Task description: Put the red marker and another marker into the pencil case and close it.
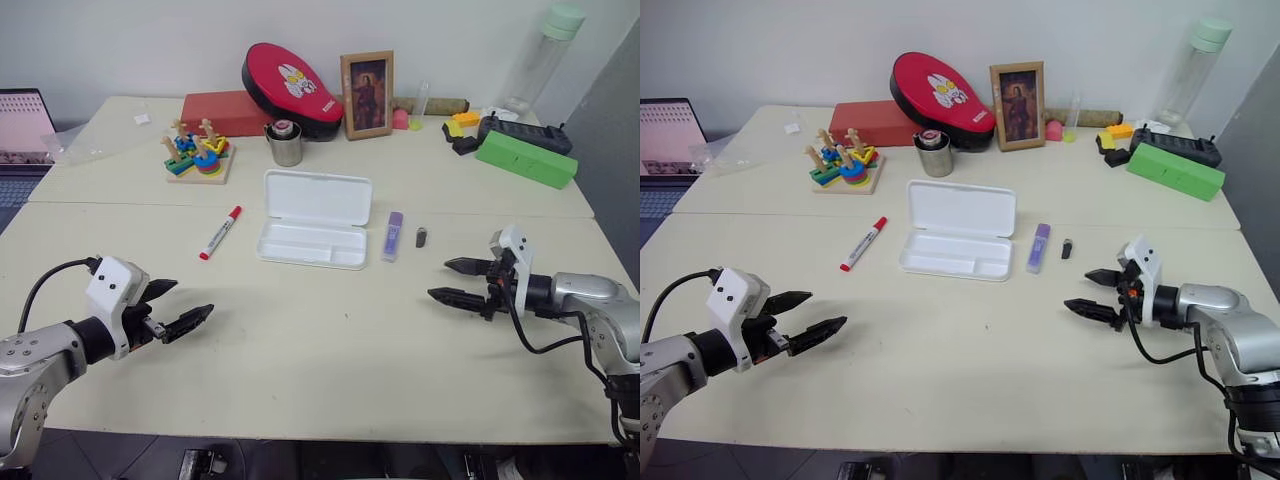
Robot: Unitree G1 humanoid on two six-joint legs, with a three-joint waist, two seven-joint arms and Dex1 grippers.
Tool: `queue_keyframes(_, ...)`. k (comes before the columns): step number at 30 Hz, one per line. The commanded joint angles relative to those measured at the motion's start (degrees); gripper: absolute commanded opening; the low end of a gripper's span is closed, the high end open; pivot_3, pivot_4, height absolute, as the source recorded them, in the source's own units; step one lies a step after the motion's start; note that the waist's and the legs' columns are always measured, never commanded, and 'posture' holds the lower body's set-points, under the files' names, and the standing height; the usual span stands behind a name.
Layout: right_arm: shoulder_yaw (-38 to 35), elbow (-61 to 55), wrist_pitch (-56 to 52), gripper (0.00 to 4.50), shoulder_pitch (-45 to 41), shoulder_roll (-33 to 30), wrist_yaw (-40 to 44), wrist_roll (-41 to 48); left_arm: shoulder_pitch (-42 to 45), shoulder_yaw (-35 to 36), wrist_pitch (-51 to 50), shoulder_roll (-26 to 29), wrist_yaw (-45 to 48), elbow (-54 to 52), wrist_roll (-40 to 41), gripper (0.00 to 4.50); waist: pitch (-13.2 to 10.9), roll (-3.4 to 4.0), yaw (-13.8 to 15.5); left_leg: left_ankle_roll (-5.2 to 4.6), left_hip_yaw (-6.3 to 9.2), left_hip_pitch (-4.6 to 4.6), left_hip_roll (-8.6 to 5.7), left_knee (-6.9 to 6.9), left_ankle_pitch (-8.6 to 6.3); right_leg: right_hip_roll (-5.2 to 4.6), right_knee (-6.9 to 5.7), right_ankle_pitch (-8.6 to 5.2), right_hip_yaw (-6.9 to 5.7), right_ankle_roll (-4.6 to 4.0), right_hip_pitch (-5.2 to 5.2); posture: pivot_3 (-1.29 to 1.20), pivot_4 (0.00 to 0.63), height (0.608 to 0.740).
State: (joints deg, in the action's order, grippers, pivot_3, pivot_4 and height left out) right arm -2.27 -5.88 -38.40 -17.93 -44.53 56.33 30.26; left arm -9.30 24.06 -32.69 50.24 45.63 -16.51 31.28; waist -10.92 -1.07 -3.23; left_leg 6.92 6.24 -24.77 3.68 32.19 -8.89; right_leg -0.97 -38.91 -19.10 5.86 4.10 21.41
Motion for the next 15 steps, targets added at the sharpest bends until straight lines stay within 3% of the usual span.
queue_keyframes(1,0.0,-1.5,0.1,4.49,-3.0,1.4,0.5,1.0,1.1,0.2,0.3,-0.2,0.0,-1.8,-0.2,4.5,0.0,0.0,0.0,0.0,0.0,0.0,0.0,0.06,0.0,0.0,-0.04,0.0,0.0,0.0,0.0,0.0,0.15,0.74)
queue_keyframes(8,8.0,0.8,1.7,4.49,-12.9,7.8,0.8,-2.6,4.5,-4.8,0.6,-2.8,-0.6,-4.2,0.1,4.5,0.0,0.01,-0.2,0.0,0.01,-0.01,0.03,0.42,0.0,0.03,-0.12,0.02,0.01,0.02,-0.06,0.0,0.15,0.74)
queue_keyframes(15,23.8,11.9,6.6,4.49,-25.9,20.2,1.5,-14.3,13.2,-10.7,-0.7,-8.9,-2.9,-9.0,2.9,4.5,0.0,-0.02,-0.1,0.01,0.07,-0.03,0.03,0.58,0.01,0.07,-0.2,0.06,-0.02,0.07,-0.1,0.0,0.15,0.74)
